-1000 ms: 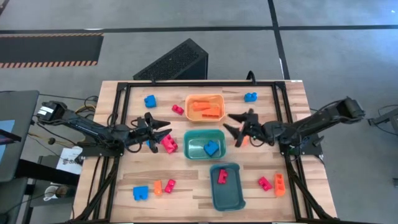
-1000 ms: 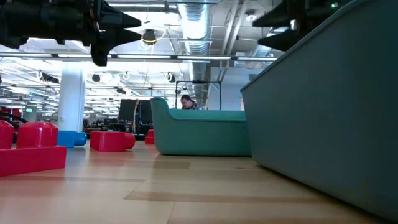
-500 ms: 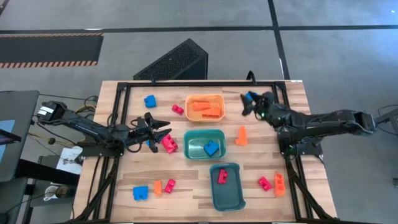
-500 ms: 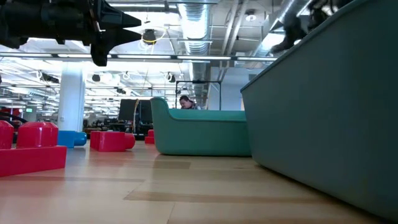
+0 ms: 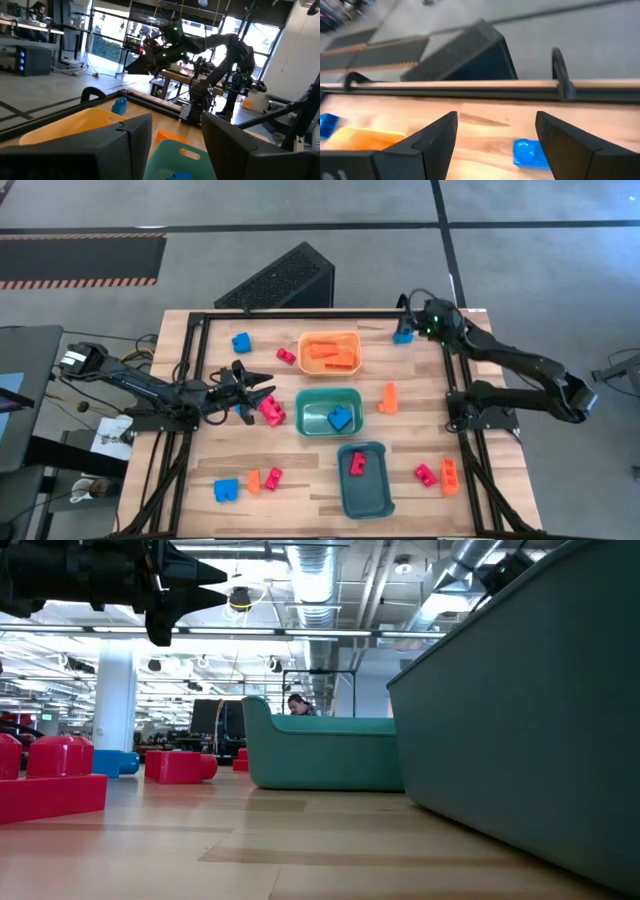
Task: Sort & place blocks by color
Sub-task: Put the blue game piece into the green bin
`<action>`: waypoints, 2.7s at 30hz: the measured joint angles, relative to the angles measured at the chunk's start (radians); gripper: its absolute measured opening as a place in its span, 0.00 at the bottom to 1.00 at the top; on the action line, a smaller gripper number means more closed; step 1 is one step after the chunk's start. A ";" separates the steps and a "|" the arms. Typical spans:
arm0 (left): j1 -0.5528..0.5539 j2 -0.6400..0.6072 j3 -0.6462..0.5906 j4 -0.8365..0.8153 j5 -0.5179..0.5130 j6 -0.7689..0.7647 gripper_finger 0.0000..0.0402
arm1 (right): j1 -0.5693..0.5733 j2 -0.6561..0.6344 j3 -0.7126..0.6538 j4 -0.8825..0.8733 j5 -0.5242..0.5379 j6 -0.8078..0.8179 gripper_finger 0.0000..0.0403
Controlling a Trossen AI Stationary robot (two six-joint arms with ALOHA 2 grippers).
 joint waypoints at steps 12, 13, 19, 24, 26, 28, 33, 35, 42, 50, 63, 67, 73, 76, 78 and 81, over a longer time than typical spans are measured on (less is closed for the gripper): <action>0.000 0.000 0.000 -0.003 -0.009 0.004 0.40 | -0.100 0.268 0.091 -0.086 -0.073 -0.066 0.72; 0.000 0.000 0.000 -0.005 -0.009 0.004 0.40 | -0.099 0.287 0.102 -0.093 -0.074 -0.075 0.73; 0.000 0.000 0.000 -0.020 -0.009 0.020 0.40 | -0.100 0.400 0.220 -0.216 -0.110 -0.177 0.73; 0.000 0.000 0.000 -0.034 -0.012 0.029 0.40 | -0.094 0.486 0.350 -0.378 -0.146 -0.351 0.74; 0.001 0.000 0.000 -0.047 -0.014 0.035 0.40 | -0.078 0.514 0.399 -0.453 -0.145 -0.452 0.75; 0.004 0.000 0.000 -0.050 -0.015 0.035 0.40 | -0.063 0.542 0.441 -0.505 -0.147 -0.549 0.75; 0.013 0.000 0.000 -0.058 -0.014 0.029 0.40 | -0.025 0.584 0.509 -0.573 -0.115 -0.719 0.75; 0.013 0.000 0.000 -0.069 -0.013 0.024 0.40 | -0.008 0.594 0.512 -0.573 -0.048 -0.810 0.75; 0.013 0.000 0.000 -0.071 -0.008 0.014 0.40 | 0.074 0.646 0.513 -0.599 0.165 -0.895 0.75; 0.013 0.000 0.000 -0.075 -0.007 0.005 0.40 | 0.068 0.704 0.513 -0.717 0.166 -0.995 0.75; 0.013 0.000 0.000 -0.098 -0.013 0.002 0.40 | -0.083 0.689 0.513 -0.695 0.072 -1.147 0.75; 0.013 0.000 0.000 -0.098 -0.013 0.005 0.40 | -0.085 0.716 0.512 -0.653 0.043 -1.157 0.75; 0.013 0.000 0.000 -0.099 -0.013 0.003 0.40 | -0.084 0.807 0.512 -0.652 -0.031 -1.161 0.75; 0.013 0.000 0.000 -0.105 -0.013 0.001 0.40 | -0.078 0.853 0.512 -0.652 -0.035 -1.123 0.75; 0.013 0.000 0.000 -0.110 -0.013 0.001 0.40 | -0.075 0.874 0.515 -0.657 -0.039 -1.111 0.74; 0.013 0.000 0.000 -0.115 -0.013 0.000 0.40 | -0.063 0.884 0.517 -0.671 -0.040 -1.110 0.67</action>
